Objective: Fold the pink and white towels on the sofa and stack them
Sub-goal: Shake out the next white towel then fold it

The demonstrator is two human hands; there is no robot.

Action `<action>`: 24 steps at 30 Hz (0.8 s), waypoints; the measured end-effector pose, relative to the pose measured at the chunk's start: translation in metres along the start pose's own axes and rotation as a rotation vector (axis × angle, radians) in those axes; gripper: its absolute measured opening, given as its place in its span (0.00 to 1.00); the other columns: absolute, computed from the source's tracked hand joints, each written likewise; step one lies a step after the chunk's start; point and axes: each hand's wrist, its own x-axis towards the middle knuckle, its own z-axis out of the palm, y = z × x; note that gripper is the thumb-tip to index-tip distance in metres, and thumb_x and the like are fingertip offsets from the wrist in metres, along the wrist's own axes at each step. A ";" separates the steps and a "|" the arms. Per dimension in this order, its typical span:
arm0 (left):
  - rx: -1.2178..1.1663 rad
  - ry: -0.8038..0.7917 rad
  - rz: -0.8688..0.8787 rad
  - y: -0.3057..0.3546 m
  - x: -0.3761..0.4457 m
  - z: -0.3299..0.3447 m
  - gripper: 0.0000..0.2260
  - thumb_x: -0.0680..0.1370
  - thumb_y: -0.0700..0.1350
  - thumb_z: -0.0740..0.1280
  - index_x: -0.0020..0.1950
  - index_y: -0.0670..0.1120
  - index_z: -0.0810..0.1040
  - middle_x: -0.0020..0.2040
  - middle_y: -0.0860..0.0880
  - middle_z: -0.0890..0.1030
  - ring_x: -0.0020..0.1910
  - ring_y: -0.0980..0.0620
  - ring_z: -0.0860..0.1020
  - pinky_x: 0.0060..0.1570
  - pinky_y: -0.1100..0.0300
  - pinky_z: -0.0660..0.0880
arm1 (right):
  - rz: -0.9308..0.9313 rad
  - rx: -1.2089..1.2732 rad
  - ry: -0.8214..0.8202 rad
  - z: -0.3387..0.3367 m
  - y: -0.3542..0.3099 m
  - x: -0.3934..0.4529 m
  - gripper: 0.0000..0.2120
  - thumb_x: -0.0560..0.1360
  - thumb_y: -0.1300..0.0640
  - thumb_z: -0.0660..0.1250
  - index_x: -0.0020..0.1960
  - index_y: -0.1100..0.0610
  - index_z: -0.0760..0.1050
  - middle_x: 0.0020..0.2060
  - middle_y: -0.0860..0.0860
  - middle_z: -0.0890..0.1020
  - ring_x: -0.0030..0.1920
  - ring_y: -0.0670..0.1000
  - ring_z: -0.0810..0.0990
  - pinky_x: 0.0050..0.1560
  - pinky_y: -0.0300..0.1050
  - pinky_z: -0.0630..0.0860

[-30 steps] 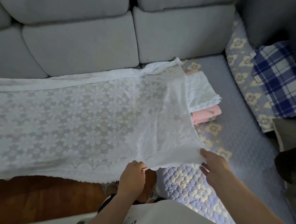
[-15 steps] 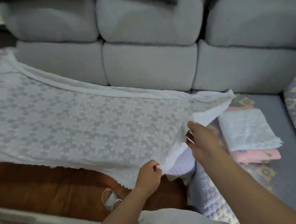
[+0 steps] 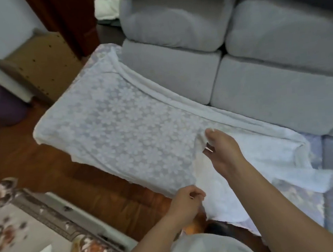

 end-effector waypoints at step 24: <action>-0.252 0.650 -0.532 -0.233 0.261 -0.666 0.17 0.75 0.41 0.64 0.64 0.42 0.73 0.58 0.39 0.80 0.56 0.39 0.79 0.56 0.46 0.78 | 0.060 -0.412 0.222 0.455 0.166 0.263 0.12 0.80 0.56 0.66 0.44 0.65 0.79 0.51 0.65 0.81 0.47 0.55 0.81 0.61 0.58 0.78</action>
